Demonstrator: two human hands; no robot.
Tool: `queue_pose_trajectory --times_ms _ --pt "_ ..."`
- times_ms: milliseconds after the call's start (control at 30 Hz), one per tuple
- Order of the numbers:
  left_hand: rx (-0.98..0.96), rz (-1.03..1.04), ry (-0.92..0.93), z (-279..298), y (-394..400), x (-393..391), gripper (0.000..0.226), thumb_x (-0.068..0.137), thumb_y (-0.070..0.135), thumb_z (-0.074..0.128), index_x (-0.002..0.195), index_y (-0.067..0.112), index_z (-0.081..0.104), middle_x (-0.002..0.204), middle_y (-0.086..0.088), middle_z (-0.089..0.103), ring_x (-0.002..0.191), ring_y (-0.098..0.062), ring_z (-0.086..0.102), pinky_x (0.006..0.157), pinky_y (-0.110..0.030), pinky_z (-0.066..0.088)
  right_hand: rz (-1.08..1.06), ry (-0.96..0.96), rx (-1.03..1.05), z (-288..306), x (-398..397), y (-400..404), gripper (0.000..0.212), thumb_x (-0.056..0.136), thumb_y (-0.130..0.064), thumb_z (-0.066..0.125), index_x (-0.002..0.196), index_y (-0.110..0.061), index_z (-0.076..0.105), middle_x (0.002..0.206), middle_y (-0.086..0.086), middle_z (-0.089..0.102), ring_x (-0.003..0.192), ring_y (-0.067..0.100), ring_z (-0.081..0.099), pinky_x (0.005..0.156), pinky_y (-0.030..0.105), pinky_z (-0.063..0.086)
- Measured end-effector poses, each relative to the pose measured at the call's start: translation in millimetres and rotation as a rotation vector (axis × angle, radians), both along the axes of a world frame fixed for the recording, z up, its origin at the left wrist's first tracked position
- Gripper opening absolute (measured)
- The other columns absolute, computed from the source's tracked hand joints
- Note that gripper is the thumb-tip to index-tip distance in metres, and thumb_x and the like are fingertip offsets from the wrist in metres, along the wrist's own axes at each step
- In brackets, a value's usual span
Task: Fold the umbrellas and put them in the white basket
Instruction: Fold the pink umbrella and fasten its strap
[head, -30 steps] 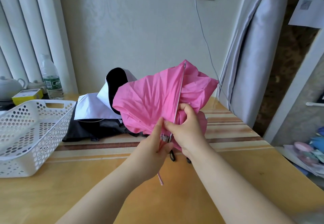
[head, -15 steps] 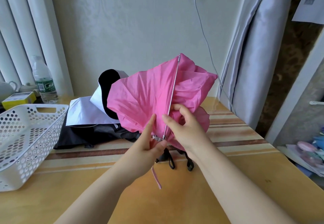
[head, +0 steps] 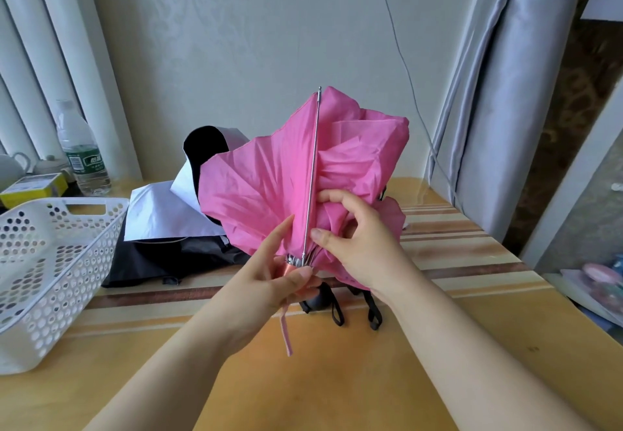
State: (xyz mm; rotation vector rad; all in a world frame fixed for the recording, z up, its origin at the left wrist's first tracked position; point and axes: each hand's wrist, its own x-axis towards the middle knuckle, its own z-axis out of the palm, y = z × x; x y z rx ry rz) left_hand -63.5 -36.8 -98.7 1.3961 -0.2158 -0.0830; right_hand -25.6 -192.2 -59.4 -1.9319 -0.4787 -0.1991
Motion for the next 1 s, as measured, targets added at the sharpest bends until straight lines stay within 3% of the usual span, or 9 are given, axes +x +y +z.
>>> queue_pose_trajectory --times_ms 167,300,400,533,600,733,800,900,1000 --pt "-0.066 -0.05 0.04 0 5 -1 0.079 0.079 0.014 0.06 0.145 0.039 0.027 0.079 -0.007 0.066 0.098 -0.031 0.068 0.09 -0.045 0.054 -0.002 0.043 0.082 -3 -3 1 0.041 0.079 -0.017 0.077 0.1 -0.046 0.058 0.103 -0.018 0.062 0.099 0.005 0.062 0.092 0.033 0.053" --pt "-0.078 -0.081 0.041 -2 7 -2 0.076 0.083 0.014 0.065 0.148 0.033 0.03 0.076 -0.004 0.062 0.084 -0.023 0.064 0.088 -0.043 0.054 0.008 0.082 0.03 -5 -2 2 0.044 0.077 -0.02 0.079 0.109 -0.043 0.057 0.102 -0.015 0.066 0.094 0.004 0.065 0.087 0.034 0.056" --pt "0.039 -0.051 -0.009 -4 7 -3 0.076 0.086 0.017 0.069 0.147 0.04 0.029 0.079 -0.003 0.059 0.08 -0.016 0.064 0.092 -0.043 0.053 0.05 0.093 -0.018 -2 -4 1 0.054 0.074 -0.023 0.082 0.114 -0.043 0.052 0.108 -0.014 0.064 0.094 0.003 0.065 0.081 0.025 0.056" --pt "0.254 -0.011 -0.133 -2 3 -8 0.069 0.094 0.009 0.058 0.142 0.05 0.029 0.072 -0.001 0.047 0.077 -0.013 0.053 0.089 -0.037 0.052 -0.006 0.023 -0.052 1 -9 7 0.058 0.069 -0.024 0.085 0.11 -0.039 0.047 0.103 -0.017 0.061 0.092 0.002 0.062 0.078 0.017 0.052" --pt "0.275 0.008 -0.143 -1 2 -11 0.069 0.094 0.008 0.057 0.134 0.058 0.031 0.076 -0.004 0.045 0.078 -0.016 0.05 0.09 -0.037 0.051 -0.02 0.035 -0.035 0 -10 8 0.059 0.067 -0.024 0.086 0.108 -0.039 0.047 0.103 -0.016 0.062 0.092 0.002 0.062 0.079 0.019 0.052" --pt "0.202 0.054 -0.065 -2 5 -10 0.079 0.09 0.006 0.061 0.145 0.046 0.021 0.075 0.0 0.056 0.081 -0.012 0.064 0.093 -0.037 0.053 0.008 0.117 0.071 -5 -14 7 0.054 0.071 -0.018 0.083 0.105 -0.042 0.048 0.101 -0.013 0.063 0.088 0.003 0.064 0.075 0.021 0.055" --pt "0.181 0.073 -0.05 -4 5 -9 0.077 0.089 0.004 0.061 0.144 0.043 0.022 0.063 0.009 0.055 0.072 -0.007 0.064 0.087 -0.033 0.053 0.01 0.132 0.068 -7 -15 7 0.053 0.073 -0.017 0.081 0.105 -0.043 0.048 0.103 -0.011 0.063 0.089 0.005 0.065 0.078 0.025 0.056" --pt "0.154 0.112 -0.055 -6 4 -12 0.075 0.09 0.005 0.061 0.146 0.04 0.027 0.076 -0.001 0.056 0.073 -0.008 0.061 0.078 -0.024 0.052 0.053 0.141 -0.01 -3 -17 3 0.051 0.077 -0.022 0.078 0.11 -0.048 0.049 0.109 -0.015 0.064 0.097 0.006 0.065 0.089 0.034 0.055" --pt "0.138 0.167 -0.09 -5 2 -13 0.074 0.091 0.002 0.059 0.145 0.041 0.027 0.072 0.004 0.057 0.068 -0.004 0.06 0.065 -0.013 0.048 -0.076 0.047 -0.137 1 -25 0 0.05 0.081 -0.034 0.074 0.12 -0.049 0.046 0.117 -0.019 0.054 0.097 0.006 0.062 0.088 0.025 0.051"
